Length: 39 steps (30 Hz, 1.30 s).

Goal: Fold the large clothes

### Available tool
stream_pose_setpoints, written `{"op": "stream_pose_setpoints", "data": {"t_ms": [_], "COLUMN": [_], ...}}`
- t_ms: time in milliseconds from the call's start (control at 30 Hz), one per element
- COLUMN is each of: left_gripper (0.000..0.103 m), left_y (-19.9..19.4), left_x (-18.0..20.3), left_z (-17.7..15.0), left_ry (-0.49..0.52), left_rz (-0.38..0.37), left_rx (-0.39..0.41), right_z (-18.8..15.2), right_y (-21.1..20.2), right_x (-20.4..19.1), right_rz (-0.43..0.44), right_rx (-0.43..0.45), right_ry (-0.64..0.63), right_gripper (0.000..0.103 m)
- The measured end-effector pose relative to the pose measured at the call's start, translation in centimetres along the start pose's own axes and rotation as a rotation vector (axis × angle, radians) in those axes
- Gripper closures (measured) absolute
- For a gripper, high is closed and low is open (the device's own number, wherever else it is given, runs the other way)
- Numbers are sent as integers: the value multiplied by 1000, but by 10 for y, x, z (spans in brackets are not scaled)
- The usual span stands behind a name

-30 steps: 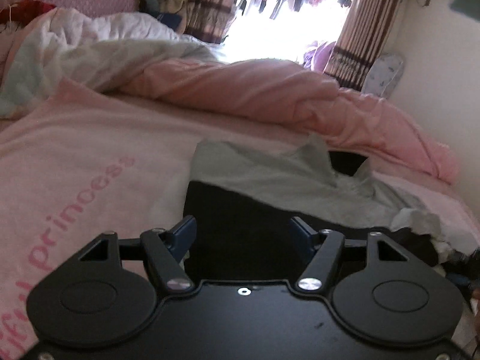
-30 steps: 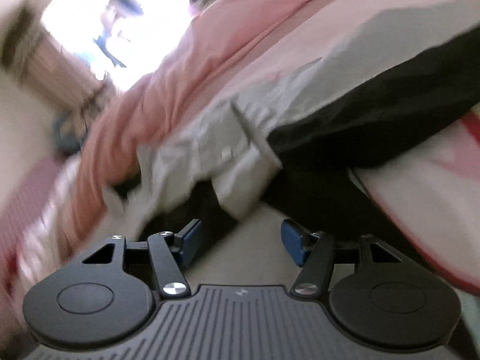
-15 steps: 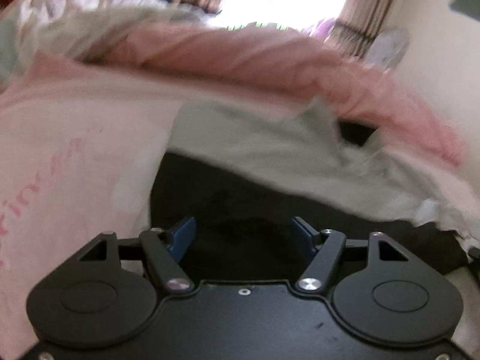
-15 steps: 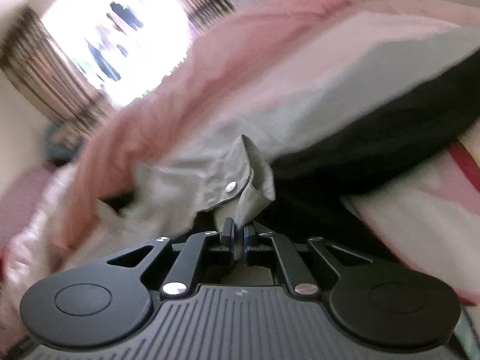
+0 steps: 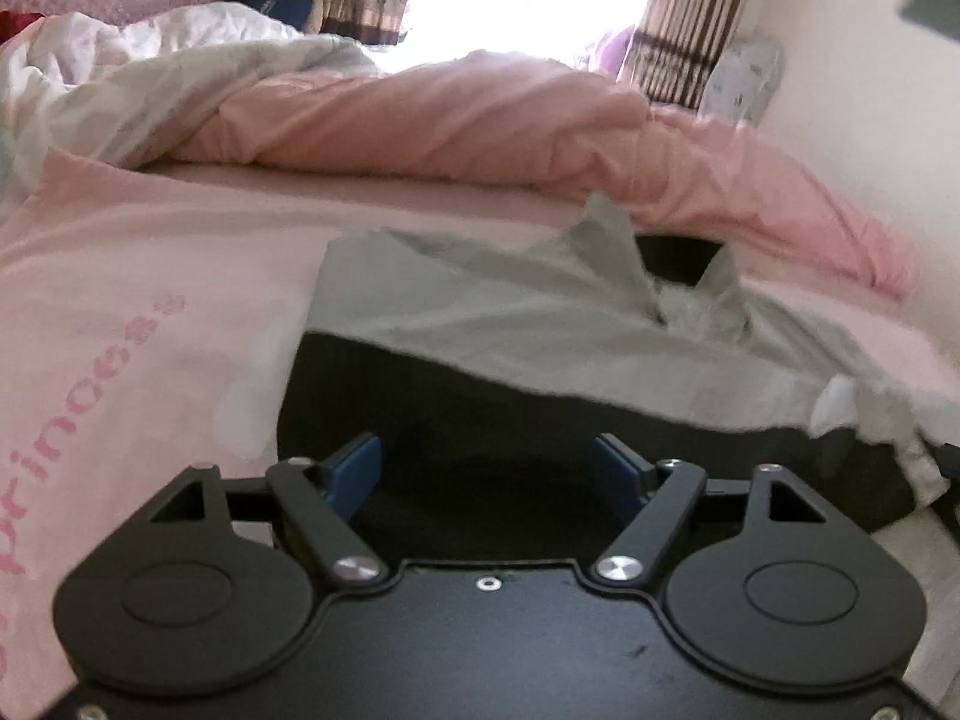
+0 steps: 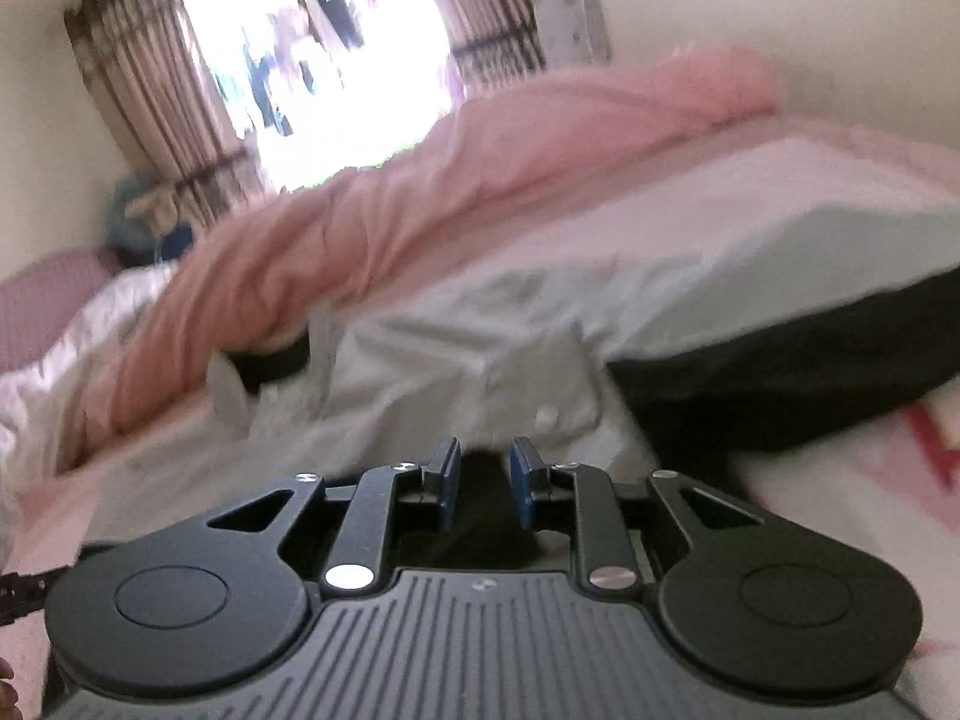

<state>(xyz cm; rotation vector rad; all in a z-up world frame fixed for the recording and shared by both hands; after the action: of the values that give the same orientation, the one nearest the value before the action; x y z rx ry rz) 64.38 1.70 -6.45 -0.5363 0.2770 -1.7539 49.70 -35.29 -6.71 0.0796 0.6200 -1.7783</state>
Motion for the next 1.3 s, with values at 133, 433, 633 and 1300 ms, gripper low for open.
{"op": "stream_pose_setpoints", "data": {"t_ms": [133, 433, 633, 1300], "left_gripper": [26, 22, 22, 22], "left_y": [13, -1, -3, 8], "left_x": [-3, -6, -7, -7], "left_z": [-14, -7, -13, -8], "left_ry": [11, 1, 5, 42], "left_rz": [22, 23, 46, 129], "left_rx": [-45, -15, -9, -5], "right_z": [-13, 53, 63, 88], "right_y": [12, -65, -96, -66], "right_x": [18, 153, 288, 406], "right_rz": [-10, -155, -376, -393], "right_rx": [-36, 137, 184, 444], "right_ry": [24, 190, 373, 719], "right_gripper": [82, 48, 48, 55]}}
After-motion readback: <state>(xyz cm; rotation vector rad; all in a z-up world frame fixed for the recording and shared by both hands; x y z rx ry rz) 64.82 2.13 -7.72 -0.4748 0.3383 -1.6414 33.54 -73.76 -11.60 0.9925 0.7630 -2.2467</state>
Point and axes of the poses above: each gripper's, at about its wrist camera, not at the fingertips, and y roughly the way its jaws point, x to its right, z to its top, the point moved 6 cm from there along y, roughly the way its jaws point, and after that the axes turned 11 degrees about x, right-handed, at the moved point
